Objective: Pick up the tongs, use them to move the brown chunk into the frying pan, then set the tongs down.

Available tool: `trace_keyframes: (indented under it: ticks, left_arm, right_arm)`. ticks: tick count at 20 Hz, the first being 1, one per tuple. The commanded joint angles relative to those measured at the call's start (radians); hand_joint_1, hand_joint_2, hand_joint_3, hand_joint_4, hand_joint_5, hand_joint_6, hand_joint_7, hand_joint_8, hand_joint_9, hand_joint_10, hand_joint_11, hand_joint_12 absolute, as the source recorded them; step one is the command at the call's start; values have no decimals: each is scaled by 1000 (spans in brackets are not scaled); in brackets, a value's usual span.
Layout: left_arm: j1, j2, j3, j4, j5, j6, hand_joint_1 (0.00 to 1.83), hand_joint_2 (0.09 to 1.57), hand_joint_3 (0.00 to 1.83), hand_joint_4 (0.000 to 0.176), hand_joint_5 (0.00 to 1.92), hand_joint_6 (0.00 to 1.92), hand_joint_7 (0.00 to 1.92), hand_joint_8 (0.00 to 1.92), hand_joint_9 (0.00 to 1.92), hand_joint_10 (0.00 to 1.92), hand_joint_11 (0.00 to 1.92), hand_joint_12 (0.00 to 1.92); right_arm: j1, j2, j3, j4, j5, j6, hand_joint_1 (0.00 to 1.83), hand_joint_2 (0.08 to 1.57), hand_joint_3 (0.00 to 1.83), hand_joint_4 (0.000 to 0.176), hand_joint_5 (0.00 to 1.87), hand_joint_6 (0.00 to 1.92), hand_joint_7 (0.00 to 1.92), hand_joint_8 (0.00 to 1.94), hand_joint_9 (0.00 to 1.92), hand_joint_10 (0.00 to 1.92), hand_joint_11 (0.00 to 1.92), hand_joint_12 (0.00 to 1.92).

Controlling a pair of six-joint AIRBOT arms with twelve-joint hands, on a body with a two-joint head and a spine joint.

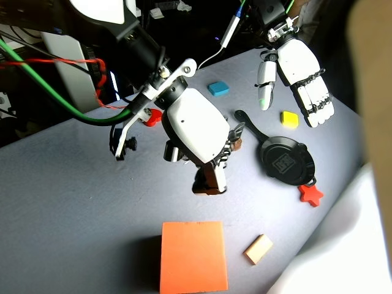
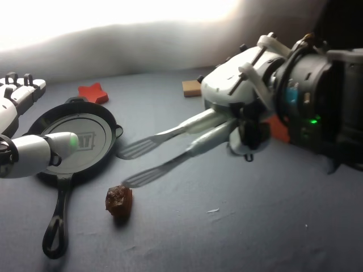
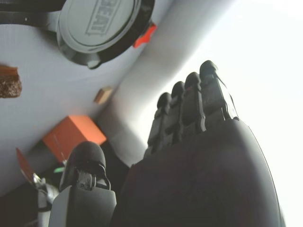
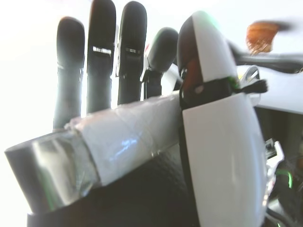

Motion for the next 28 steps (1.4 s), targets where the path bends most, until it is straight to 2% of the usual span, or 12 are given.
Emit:
trace_keyframes:
  ticks: [1,4,10,14,17,28]
  left_arm:
    - [-9,13,-1,47,-101,-2,0,1232,0,0,0,0,0,0,0,0,0,0]
    - [-8,13,-7,52,-101,3,0,1226,0,0,0,0,5,2,8,3,14,6]
    - [-6,10,-13,53,-101,5,0,1229,0,0,0,0,1,0,2,1,6,4]
    - [-6,8,-15,53,-101,6,0,1216,0,4,0,0,2,1,8,3,13,7]
    - [-5,6,-15,53,-108,6,0,1221,0,0,0,0,5,2,0,0,20,12]
    - [7,-22,-44,52,-126,13,0,1217,0,0,0,0,0,0,0,0,15,19]
  right_arm:
    - [5,-7,0,-70,6,17,1122,1180,0,0,857,1160,1119,5,958,426,560,1422]
    - [-21,-57,12,-132,-48,79,1112,1195,3,0,824,1208,1093,0,938,407,528,1431]
    - [-37,-128,45,-132,-92,181,1106,1209,2,0,794,1252,1071,0,943,387,531,1419]
    - [-40,-170,79,-132,-98,185,1103,1216,0,0,784,1267,1052,1,913,381,485,1427]
    - [-48,-191,99,-134,-101,185,1100,1219,1,0,778,1276,1060,4,921,388,508,1436]
    - [-103,-222,123,-196,-79,221,1094,1231,1,0,757,1307,1043,3,889,397,473,1433]
